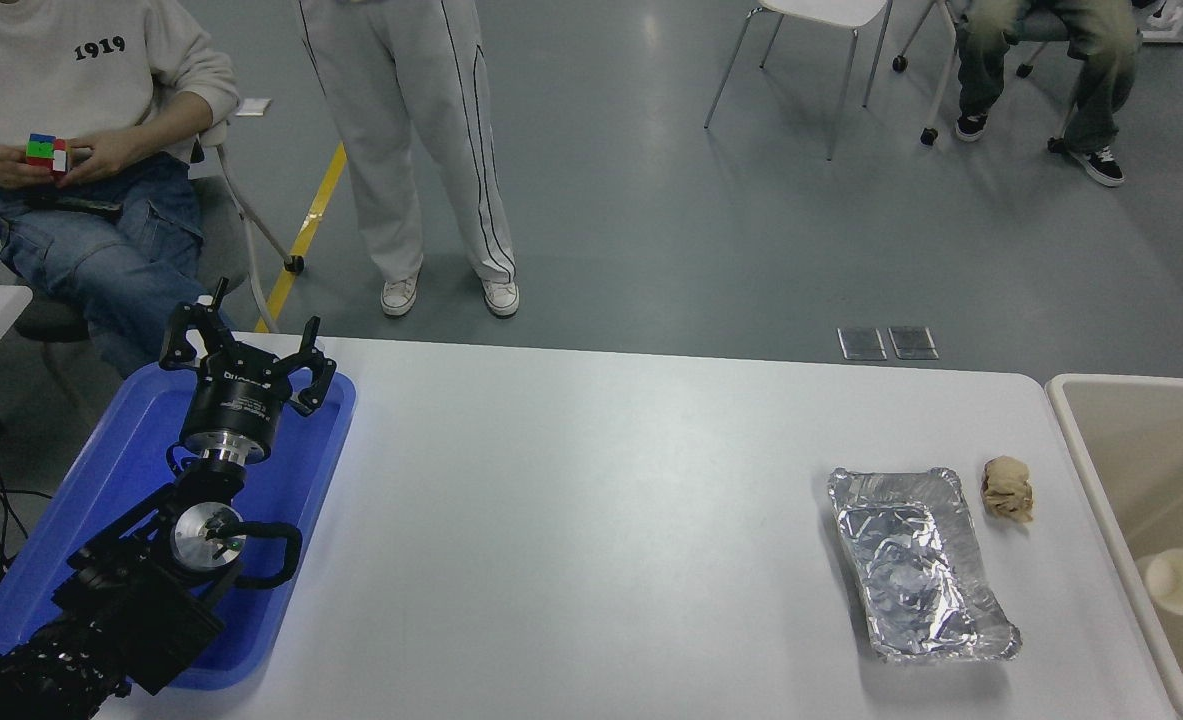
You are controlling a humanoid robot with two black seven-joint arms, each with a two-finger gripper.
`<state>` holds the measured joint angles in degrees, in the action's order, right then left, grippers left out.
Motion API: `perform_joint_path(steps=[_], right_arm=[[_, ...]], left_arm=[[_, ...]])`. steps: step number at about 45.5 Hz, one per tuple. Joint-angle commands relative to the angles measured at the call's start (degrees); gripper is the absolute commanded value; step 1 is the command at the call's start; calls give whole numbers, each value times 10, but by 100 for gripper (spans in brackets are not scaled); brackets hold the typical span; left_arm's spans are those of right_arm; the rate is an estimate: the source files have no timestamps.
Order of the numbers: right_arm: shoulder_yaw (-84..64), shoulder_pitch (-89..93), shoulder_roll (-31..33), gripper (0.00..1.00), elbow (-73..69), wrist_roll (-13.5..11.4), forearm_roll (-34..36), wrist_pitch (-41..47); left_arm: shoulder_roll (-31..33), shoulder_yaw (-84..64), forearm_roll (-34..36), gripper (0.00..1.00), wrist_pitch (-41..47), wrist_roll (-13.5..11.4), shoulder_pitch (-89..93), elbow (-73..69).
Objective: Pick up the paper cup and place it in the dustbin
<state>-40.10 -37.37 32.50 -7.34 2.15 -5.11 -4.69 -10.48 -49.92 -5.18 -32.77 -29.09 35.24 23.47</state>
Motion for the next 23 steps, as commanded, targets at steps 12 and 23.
perform_joint_path(steps=[12, 23], right_arm=[[82, -17, 14, 100, -34, 0, -5, -13], [63, -119, 135, 100, -238, 1, -11, -10]], left_arm=[[0, 0, 0, 100, 0, 0, 0, 0], [0, 0, 0, 100, 0, 1, 1, 0]])
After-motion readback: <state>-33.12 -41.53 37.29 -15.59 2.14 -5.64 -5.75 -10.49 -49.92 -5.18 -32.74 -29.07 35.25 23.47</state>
